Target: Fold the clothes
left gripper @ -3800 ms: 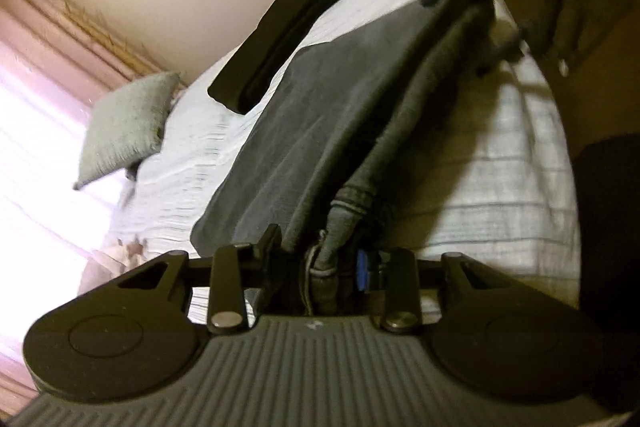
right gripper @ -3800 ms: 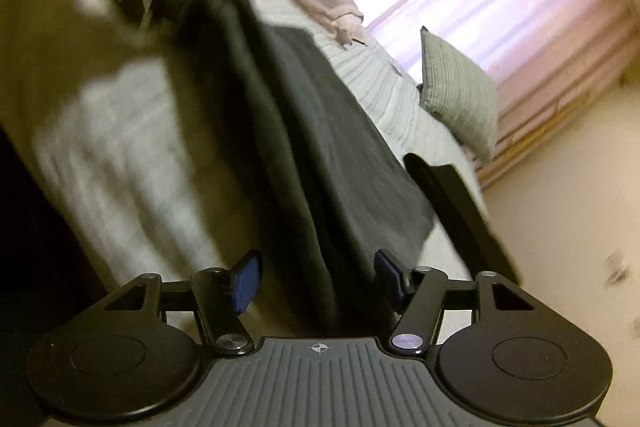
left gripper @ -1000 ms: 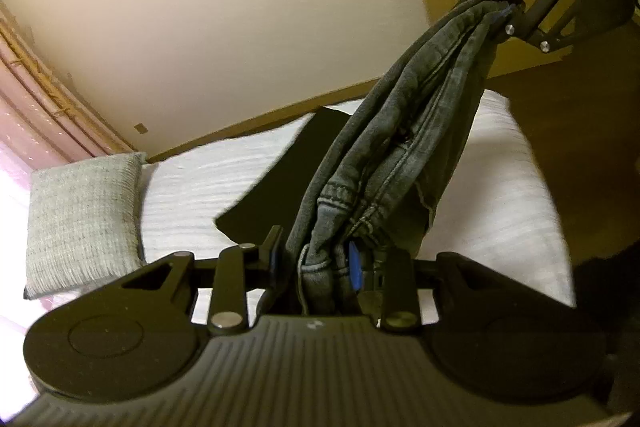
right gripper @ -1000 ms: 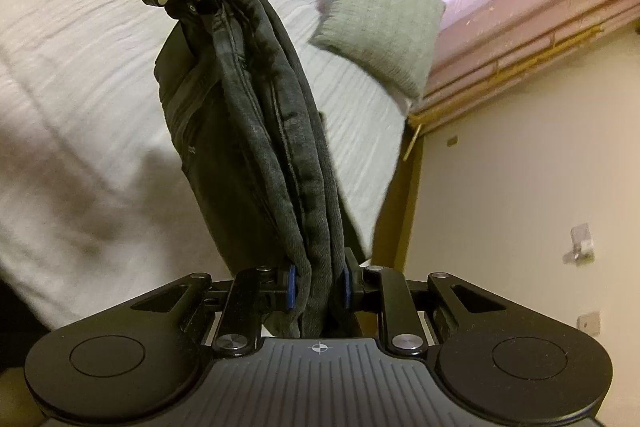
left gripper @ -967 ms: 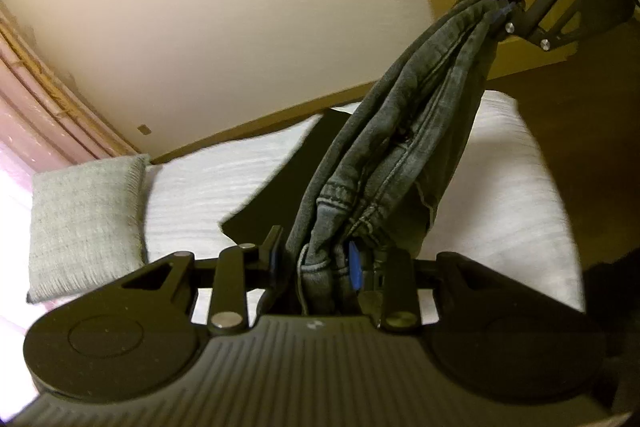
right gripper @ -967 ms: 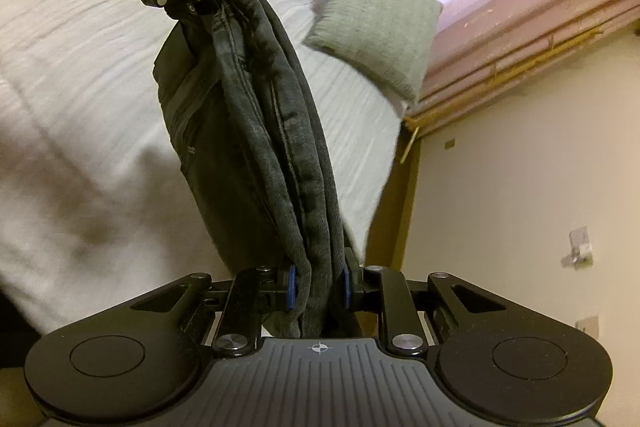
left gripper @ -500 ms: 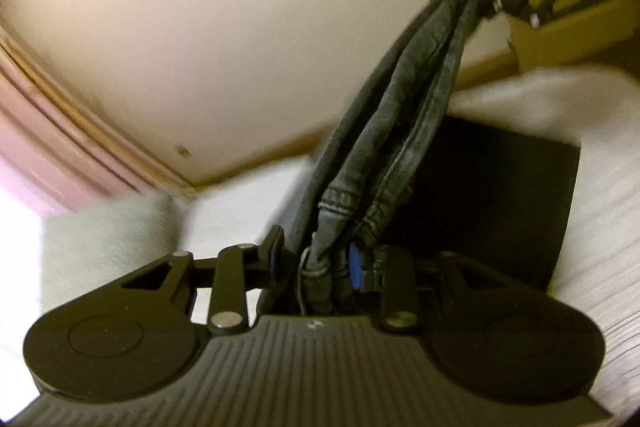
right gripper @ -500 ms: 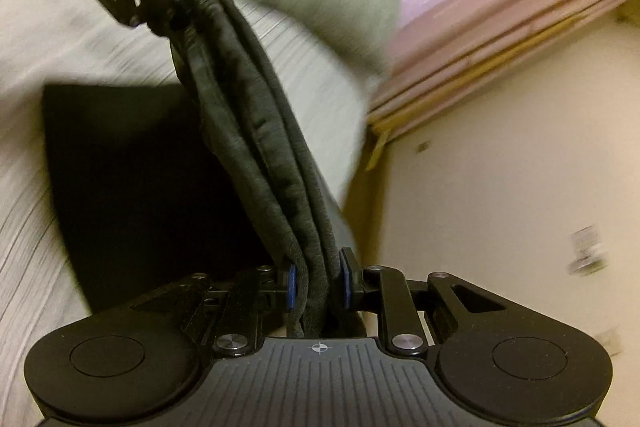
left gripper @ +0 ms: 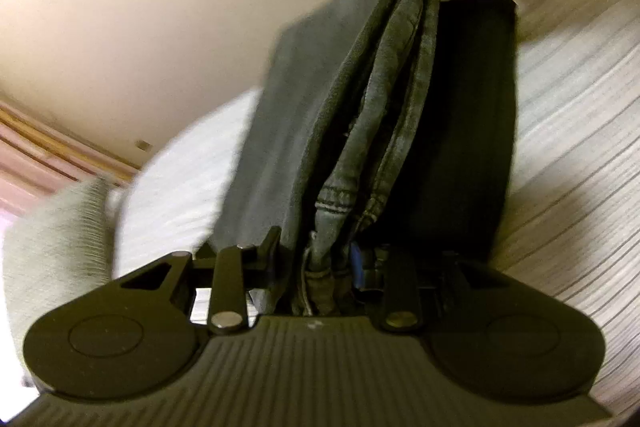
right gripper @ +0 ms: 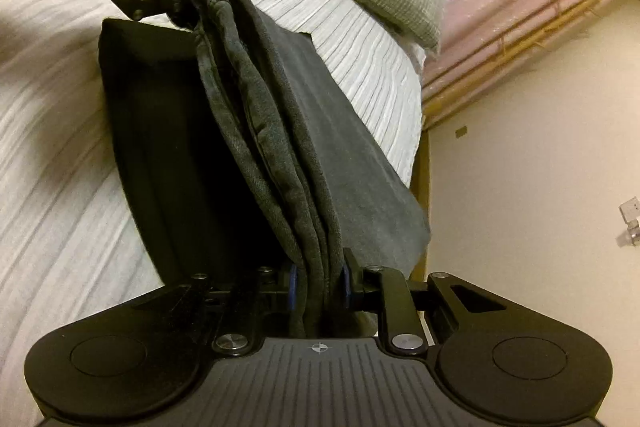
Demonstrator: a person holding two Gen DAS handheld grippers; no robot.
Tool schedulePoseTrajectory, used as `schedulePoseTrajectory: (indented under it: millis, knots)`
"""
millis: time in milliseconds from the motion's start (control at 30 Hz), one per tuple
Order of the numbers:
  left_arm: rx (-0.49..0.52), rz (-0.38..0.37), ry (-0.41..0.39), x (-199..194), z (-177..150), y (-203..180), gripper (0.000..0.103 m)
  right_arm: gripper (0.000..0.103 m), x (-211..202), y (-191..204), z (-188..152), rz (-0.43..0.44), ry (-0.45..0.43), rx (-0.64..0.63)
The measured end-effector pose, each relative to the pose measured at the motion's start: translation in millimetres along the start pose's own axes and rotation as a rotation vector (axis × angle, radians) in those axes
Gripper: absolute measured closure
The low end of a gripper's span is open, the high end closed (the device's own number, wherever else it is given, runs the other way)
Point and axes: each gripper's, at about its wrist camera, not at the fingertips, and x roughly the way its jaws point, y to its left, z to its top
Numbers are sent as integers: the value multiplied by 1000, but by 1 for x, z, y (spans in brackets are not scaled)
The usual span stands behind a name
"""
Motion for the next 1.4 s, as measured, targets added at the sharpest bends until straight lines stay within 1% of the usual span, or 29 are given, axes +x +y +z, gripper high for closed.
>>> schedulePoseTrajectory:
  millis: [33,100,133,233,267,333,400,467,533,600,700,767,800,867,933,1000,1067,1167,1200,1267,1333,1400]
  knots:
    - [-7,-12,11,2,-3,-4,74,83,2,8,0,9,7,-15]
    - [-31,-65,46,11,-11,-17,73,83,9,26,-2,26,28,-57]
    - [-41,-75,56,12,-13,-19,73,83,14,34,-4,31,38,-77]
    - [-67,-78,74,7,-16,-16,72,82,11,35,-4,14,45,-66]
    - [-75,-79,79,5,-17,-15,71,79,8,34,-2,16,49,-56]
    - [-93,-81,91,1,-19,-13,69,76,2,30,-2,27,72,-38]
    - [-110,-83,103,-2,-21,-10,66,76,-12,27,-2,48,88,-5]
    - [-127,-85,115,-5,-23,-8,66,76,-29,24,-6,71,100,31]
    - [-144,-87,126,-9,-25,-6,67,76,-46,20,-9,91,112,82]
    - [-264,-95,138,-19,-31,7,67,76,-58,12,-1,114,106,165]
    - [-457,-93,110,-38,-29,24,67,76,-63,-5,17,162,56,339]
    - [-545,-83,77,-38,-20,38,67,76,-55,-18,26,175,32,442]
    - [-573,-87,69,-32,-17,42,67,76,-51,-25,30,185,23,493]
    - [-624,-104,63,-19,-13,46,68,76,-35,-30,28,240,53,601]
    - [-651,-131,80,-10,-13,47,71,76,-18,-31,19,302,97,710]
    - [-673,-160,103,-1,-14,46,71,76,-7,-26,10,347,127,769]
    - [-694,-190,126,7,-15,46,71,76,-5,-20,6,362,122,758]
    - [-726,-234,160,20,-16,46,71,76,-3,-36,14,401,152,778]
    - [-737,-249,171,24,-17,45,71,76,-4,-44,16,405,151,794]
    - [-740,-258,189,29,-19,46,71,76,-14,-55,10,371,122,827]
    - [-734,-260,200,30,-20,43,70,76,-12,-63,4,355,144,850]
    - [-717,-255,202,32,-18,39,70,76,0,-57,-9,380,182,863]
